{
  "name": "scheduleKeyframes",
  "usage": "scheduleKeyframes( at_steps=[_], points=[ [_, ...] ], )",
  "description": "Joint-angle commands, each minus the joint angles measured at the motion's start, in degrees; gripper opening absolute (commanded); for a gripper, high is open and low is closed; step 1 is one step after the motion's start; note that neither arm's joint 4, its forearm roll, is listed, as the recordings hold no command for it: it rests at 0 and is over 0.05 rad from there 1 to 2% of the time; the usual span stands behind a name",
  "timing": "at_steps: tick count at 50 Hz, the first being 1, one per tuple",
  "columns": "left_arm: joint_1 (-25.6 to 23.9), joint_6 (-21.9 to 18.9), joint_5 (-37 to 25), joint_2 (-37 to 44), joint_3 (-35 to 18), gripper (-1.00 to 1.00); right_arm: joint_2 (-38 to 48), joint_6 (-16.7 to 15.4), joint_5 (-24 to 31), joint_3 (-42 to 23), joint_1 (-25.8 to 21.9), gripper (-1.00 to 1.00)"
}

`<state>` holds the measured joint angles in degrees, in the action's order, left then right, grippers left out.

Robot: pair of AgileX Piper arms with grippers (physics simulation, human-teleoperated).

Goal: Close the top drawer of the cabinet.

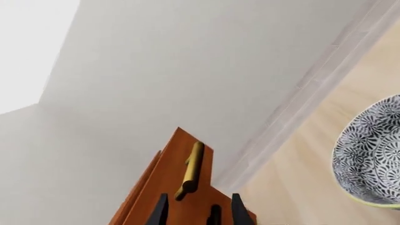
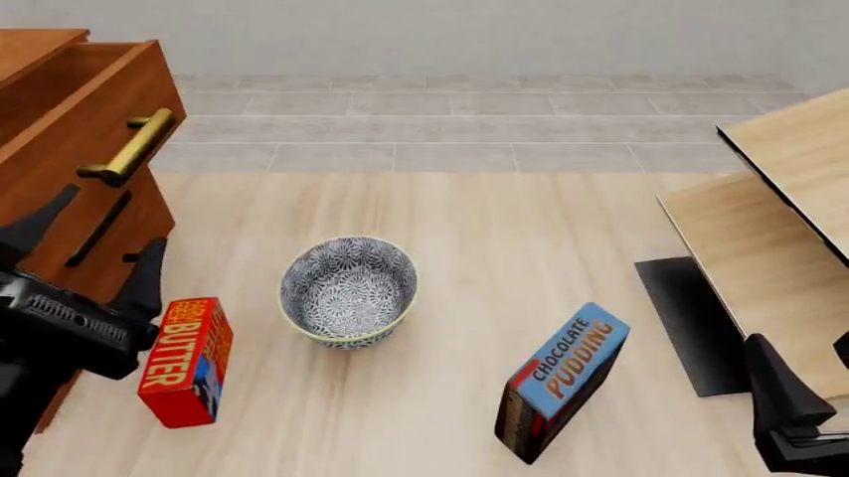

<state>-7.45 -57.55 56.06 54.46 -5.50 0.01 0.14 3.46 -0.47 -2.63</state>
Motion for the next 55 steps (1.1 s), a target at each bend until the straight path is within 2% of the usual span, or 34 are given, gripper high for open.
scheduleKeyframes(
  at_steps=[1, 2, 5, 9, 23, 44, 55],
  points=[
    [1.06, -4.48, 9.03, 9.43, -0.35, 1.0, 0.0, 0.08, -0.13, 0.22, 0.11, 1.0],
    [2.01, -8.51, 13.81, 12.68, 0.36, 1.0, 0.0, 0.29, -0.04, 0.29, 0.14, 1.0],
    [2.15, -10.77, 13.83, 12.11, 0.42, 1.0, 0.0, 0.28, 0.0, 0.25, 0.05, 1.0],
    [2.0, -11.83, 13.83, 11.9, 0.51, 1.0, 0.0, 0.25, 0.03, 0.32, -0.07, 1.0],
    [2.68, -12.57, 13.84, 12.87, -0.94, 1.0, 0.0, 0.17, 0.11, 0.4, -0.26, 1.0],
    [2.59, -15.05, 13.84, 17.6, -6.23, 1.0, -0.01, 0.28, 0.01, 0.38, -0.39, 1.0],
    [3.14, -15.41, 13.84, 18.11, -6.35, 1.0, -0.01, 0.34, 0.0, 0.19, -0.16, 1.0]
  ],
)
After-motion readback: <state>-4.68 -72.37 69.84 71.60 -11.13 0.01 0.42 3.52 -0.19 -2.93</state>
